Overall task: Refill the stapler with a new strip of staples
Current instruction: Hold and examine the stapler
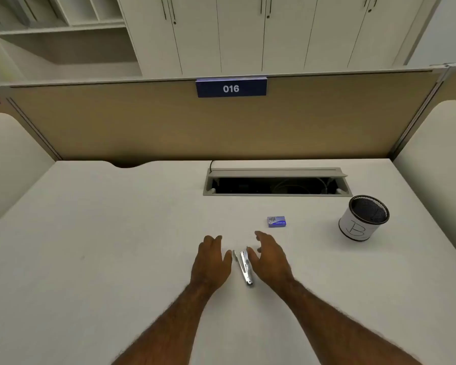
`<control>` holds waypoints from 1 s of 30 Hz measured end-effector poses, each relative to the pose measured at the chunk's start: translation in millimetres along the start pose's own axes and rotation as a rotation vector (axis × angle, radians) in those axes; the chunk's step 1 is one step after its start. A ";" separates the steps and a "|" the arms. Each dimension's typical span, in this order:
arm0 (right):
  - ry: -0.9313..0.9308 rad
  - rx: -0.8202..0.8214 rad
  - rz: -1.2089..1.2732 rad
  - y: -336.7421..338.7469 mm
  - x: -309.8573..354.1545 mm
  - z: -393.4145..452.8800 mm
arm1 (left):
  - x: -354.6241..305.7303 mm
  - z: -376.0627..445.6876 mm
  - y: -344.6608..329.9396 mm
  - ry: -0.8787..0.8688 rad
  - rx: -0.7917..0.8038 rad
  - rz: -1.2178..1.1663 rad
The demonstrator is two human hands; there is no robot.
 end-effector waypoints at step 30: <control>-0.067 0.069 0.145 -22.3 -26.5 -19.0 | 4.1 -27.9 -55.4 0.452 0.002 -0.949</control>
Point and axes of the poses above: each hand's wrist, its own z-axis towards the middle knuckle, its own y-axis out of the back of the hand, x = y × z, the point moved 6 cm from there along z, towards the middle knuckle, and after that the axes turned 3 degrees about -y, right-handed, at the moved point
